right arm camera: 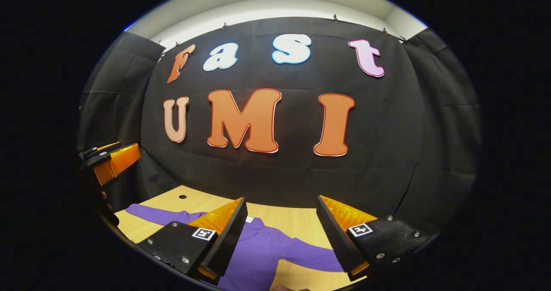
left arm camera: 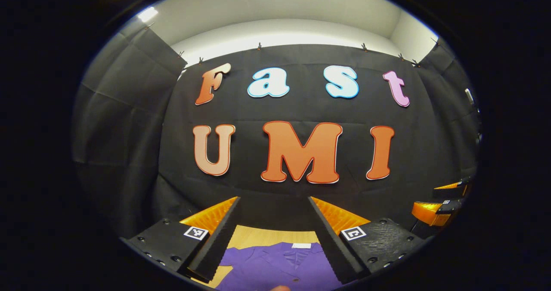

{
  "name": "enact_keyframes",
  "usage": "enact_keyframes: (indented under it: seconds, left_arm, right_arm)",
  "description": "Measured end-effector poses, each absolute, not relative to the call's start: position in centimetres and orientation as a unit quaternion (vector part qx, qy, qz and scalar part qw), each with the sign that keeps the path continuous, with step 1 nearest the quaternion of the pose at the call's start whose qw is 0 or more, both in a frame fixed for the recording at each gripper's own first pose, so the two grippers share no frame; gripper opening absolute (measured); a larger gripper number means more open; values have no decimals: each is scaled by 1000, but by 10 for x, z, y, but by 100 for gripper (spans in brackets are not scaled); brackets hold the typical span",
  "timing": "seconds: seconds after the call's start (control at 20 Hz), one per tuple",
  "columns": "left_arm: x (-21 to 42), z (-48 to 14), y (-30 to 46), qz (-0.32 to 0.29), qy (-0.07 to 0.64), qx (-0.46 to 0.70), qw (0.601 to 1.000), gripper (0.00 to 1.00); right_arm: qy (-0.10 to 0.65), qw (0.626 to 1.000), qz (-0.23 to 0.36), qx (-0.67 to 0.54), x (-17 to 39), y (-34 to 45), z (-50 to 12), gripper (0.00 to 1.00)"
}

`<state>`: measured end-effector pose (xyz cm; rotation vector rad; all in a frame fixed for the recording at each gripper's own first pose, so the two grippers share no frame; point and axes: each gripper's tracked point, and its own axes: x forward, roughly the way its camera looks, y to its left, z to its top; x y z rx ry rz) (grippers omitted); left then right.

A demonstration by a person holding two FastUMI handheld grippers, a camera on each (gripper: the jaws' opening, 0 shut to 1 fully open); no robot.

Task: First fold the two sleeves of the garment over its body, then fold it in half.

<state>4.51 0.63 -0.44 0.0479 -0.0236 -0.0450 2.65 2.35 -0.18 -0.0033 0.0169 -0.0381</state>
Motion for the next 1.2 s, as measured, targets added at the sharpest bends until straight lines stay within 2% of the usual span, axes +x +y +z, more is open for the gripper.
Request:
enact_keyframes:
  seconds: [0.15,0.2,0.25,0.5,0.55,0.6,0.8,1.2]
  left_arm:
    - [50,-5,15,-41,-16,39,998,94]
    - [52,-5,16,-48,-17,41,998,94]
    - [55,-7,19,-54,-17,43,997,94]
    - [61,-15,29,-76,-13,52,996,96]
    - [63,-19,31,-78,-12,53,995,96]
    - [63,-20,32,-80,-10,53,995,94]
    - [62,-22,30,-87,-8,50,995,96]
    - [59,-23,22,-89,-11,56,994,96]
  right_arm:
    - [16,999,-31,9,30,38,-3,95]
    - [15,999,-38,6,31,39,-3,100]
    - [13,999,-45,4,31,42,-2,96]
    - [29,997,-73,13,30,44,-15,96]
    - [35,996,-81,16,29,41,-20,100]
    - [39,995,-89,15,28,36,-25,96]
    - [58,990,-125,11,24,10,-43,95]
    - [90,983,-158,13,25,-28,-76,96]
